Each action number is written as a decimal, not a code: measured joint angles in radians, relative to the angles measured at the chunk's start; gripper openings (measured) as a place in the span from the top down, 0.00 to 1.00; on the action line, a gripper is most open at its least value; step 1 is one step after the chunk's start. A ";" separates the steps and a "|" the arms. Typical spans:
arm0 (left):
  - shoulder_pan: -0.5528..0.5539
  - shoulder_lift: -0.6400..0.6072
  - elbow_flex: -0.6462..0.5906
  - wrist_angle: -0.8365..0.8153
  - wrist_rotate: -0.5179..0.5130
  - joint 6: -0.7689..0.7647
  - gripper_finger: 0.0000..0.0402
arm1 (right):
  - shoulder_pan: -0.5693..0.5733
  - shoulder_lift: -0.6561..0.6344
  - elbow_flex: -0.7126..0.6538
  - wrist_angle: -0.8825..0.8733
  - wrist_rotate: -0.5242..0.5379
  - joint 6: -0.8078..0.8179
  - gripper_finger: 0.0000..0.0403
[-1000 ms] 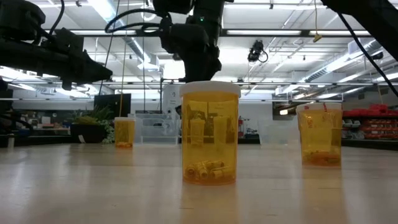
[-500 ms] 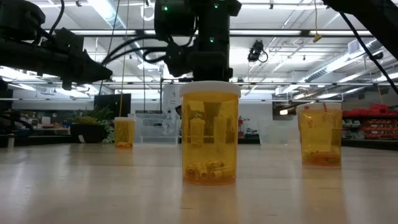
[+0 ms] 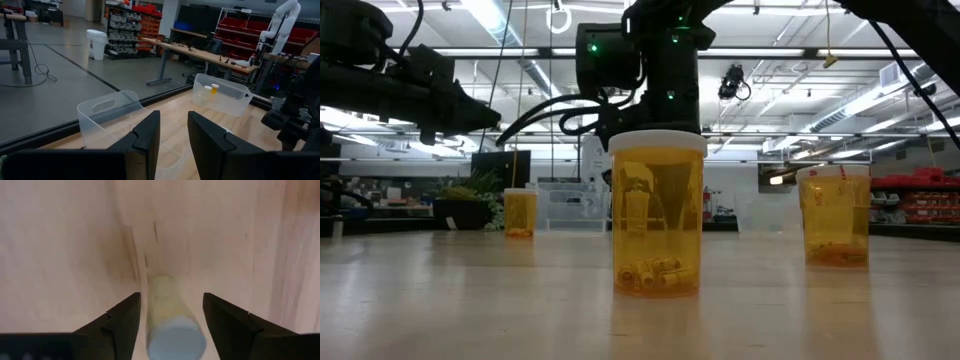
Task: Pick and place medicine bottles into bin by pill shape (circle, oval)
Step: Put the small yellow pill bottle into the right transparent bin
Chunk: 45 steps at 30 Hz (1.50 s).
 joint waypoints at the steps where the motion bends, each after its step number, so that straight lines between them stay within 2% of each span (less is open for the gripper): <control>1: 0.000 0.000 0.000 0.000 0.000 0.000 0.73 | 0.001 0.000 0.000 0.005 0.000 0.002 0.48; 12: 0.000 0.000 0.000 0.000 0.000 0.000 0.73 | -0.007 -0.006 0.000 -0.002 0.000 0.001 0.70; 19: 0.000 0.000 0.000 0.001 0.000 0.000 0.73 | -0.036 -0.013 0.023 -0.121 0.045 -0.018 0.69; 26: 0.000 0.000 0.000 -0.002 0.000 0.000 0.73 | -0.074 -0.073 0.007 -0.171 0.074 -0.017 0.69; 32: 0.000 0.003 0.000 0.000 0.001 0.000 0.73 | -0.096 -0.214 -0.073 -0.156 0.128 0.017 0.69; 39: 0.000 0.003 0.000 0.001 0.001 0.000 0.73 | -0.152 -0.466 -0.332 -0.053 0.147 0.100 0.69; 45: 0.000 0.003 0.000 0.001 0.000 0.000 0.73 | -0.263 -0.650 -0.489 -0.044 0.166 0.151 0.69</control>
